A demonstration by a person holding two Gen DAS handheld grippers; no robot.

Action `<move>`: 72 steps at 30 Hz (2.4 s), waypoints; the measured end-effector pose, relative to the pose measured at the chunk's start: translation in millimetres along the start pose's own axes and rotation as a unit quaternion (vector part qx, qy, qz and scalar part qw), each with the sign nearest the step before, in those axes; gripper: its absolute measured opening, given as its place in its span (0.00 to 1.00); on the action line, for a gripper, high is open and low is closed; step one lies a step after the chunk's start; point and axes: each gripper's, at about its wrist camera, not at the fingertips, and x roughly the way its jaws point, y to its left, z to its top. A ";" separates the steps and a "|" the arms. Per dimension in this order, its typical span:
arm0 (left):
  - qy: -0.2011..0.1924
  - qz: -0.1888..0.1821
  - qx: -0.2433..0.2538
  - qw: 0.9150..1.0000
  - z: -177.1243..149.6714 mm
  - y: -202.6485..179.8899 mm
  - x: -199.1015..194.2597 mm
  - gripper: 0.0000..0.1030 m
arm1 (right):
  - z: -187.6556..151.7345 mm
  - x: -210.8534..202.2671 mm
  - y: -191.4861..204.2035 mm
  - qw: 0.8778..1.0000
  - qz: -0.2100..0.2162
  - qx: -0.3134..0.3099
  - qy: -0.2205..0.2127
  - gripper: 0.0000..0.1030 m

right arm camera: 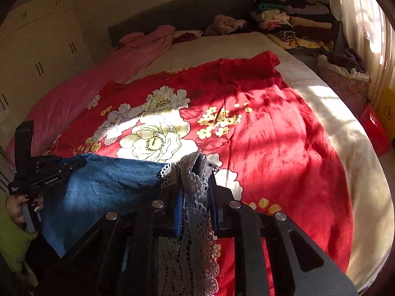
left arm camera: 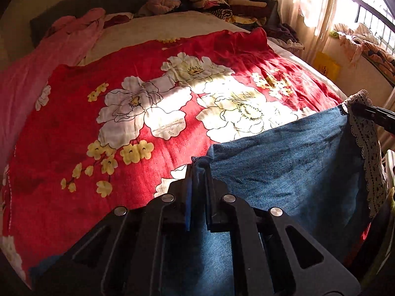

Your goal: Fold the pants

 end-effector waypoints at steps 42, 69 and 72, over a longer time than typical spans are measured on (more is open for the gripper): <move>-0.008 0.035 -0.078 0.996 -96.6 47.3 -69.4 0.68 | -103.7 -70.4 -16.7 0.997 -0.025 0.061 0.030 0.65; 0.020 0.061 -0.102 0.993 -138.3 76.7 -62.0 0.70 | -131.5 -50.9 14.4 0.991 -0.073 -0.011 0.109 0.27; 0.020 0.059 -0.100 0.993 -137.6 74.9 -66.2 0.70 | -130.4 -64.5 11.2 0.992 -0.088 0.001 0.092 0.38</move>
